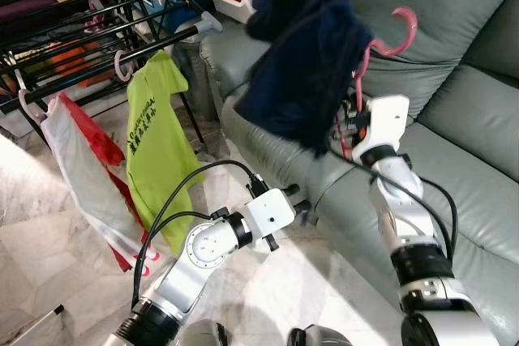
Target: Hang hanger
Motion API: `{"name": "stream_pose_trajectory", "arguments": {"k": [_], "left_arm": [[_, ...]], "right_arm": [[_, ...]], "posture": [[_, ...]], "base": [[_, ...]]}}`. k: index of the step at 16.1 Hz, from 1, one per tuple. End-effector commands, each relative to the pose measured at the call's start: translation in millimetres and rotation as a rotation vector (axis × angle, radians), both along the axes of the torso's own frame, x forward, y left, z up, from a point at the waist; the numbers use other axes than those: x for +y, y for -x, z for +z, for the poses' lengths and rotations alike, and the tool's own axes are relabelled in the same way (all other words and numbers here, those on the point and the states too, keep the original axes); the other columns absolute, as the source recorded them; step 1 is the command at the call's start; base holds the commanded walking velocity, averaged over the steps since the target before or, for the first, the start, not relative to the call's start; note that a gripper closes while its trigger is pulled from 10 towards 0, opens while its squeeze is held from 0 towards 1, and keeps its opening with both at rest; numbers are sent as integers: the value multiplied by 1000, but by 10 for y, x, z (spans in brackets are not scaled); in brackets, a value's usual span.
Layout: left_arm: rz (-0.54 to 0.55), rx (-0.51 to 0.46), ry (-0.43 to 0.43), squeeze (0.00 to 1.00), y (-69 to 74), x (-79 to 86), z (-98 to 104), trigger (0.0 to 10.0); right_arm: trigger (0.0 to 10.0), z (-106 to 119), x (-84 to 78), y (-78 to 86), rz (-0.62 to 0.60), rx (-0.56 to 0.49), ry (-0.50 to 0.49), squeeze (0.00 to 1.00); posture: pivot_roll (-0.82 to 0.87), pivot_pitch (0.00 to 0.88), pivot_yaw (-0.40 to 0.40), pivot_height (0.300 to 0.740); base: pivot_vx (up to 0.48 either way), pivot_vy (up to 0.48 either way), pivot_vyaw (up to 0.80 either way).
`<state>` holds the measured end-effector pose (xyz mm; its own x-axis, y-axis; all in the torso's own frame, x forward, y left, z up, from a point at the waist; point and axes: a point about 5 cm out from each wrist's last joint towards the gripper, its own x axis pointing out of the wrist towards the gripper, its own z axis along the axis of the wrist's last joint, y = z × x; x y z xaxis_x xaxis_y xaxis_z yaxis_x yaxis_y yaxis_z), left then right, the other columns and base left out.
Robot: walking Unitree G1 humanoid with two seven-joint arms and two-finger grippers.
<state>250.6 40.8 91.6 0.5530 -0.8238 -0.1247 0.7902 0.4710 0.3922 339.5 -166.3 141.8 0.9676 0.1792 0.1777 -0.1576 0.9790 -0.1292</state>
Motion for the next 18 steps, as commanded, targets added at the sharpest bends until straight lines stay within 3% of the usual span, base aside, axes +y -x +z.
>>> {"name": "stream_pose_trajectory", "arguments": {"k": [1,3,4,6,10,13,18], "left_arm": [[20,-11,-6,1000,-11,81,-10,10000],[38,-42,-9,1000,-34,139,15,10000],[93,-106,-31,1000,-99,307,58,10000],[151,-158,-53,1000,-171,513,115,10000],[155,-229,-119,1000,-238,721,157,10000],[76,-263,-208,1000,-197,779,66,10000],[-15,-279,-313,1000,-233,837,-3,10000]], "right_arm": [[10000,49,-21,16,23,-48,74,0],[10000,-19,-44,59,63,-32,141,0],[10000,-153,-131,199,154,-3,266,0],[10000,-309,-286,407,262,64,331,0],[10000,-540,-537,720,452,213,472,0],[10000,-544,-608,802,564,267,503,0],[10000,-467,-623,795,663,269,565,0]], "posture": [[-73,21,21,740],[-72,26,22,740],[-68,33,22,740],[-68,33,22,740],[-71,34,30,740],[-72,29,40,740],[-71,27,49,740]], "base": [[0,0,0],[0,0,0],[0,0,0],[0,0,0],[0,0,0],[0,0,0],[0,0,0]]}}
